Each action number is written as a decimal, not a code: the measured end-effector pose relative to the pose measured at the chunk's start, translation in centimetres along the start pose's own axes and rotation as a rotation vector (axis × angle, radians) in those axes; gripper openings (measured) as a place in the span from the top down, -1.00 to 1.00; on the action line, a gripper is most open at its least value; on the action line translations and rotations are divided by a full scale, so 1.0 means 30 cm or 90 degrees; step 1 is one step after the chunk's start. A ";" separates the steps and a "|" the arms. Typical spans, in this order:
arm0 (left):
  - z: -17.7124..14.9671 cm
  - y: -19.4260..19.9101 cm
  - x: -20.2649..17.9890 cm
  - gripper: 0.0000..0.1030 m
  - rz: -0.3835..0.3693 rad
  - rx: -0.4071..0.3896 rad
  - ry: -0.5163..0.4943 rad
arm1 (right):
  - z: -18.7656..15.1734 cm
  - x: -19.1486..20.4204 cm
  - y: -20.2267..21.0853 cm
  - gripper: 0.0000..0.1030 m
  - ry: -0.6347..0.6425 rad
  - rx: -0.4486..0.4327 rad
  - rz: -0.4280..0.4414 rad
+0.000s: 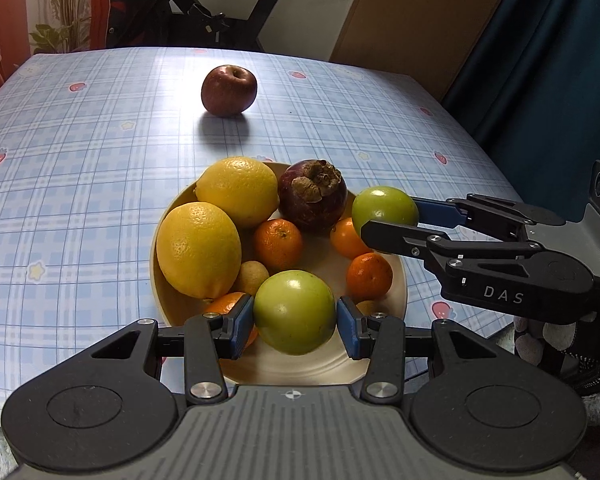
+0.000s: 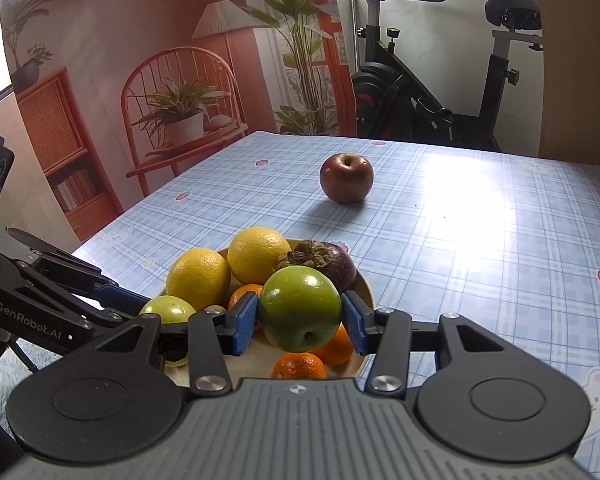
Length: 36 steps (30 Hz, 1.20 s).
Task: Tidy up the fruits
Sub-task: 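Lower both apples into the bowl and open the left gripper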
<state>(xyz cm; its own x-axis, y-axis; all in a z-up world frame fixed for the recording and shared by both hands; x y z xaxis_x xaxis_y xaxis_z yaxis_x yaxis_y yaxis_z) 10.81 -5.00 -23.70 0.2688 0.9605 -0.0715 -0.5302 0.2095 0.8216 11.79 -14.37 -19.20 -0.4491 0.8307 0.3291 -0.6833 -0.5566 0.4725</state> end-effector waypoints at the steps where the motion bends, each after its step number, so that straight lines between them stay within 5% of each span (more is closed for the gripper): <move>1: 0.003 -0.001 0.001 0.11 -0.001 -0.003 0.002 | -0.003 0.000 -0.005 0.06 -0.001 0.002 0.000; 36: 0.057 0.041 0.091 0.11 0.039 -0.055 0.071 | 0.017 0.008 0.007 0.05 0.002 -0.009 0.006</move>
<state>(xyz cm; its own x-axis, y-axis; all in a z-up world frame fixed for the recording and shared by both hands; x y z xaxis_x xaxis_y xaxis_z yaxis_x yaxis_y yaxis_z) 12.27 -2.43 -21.92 0.1449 0.9855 -0.0888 -0.6119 0.1597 0.7747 11.85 -14.29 -18.60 -0.4582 0.8251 0.3305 -0.6870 -0.5647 0.4574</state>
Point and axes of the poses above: each gripper's, at about its wrist camera, not at the fingertips, and y roughly against the way its jaws point, x to its left, z to its top, the point moved 9 cm from there along -y, roughly the way its jaws point, and after that the axes turned 12 degrees about z, right-handed, at the moved point
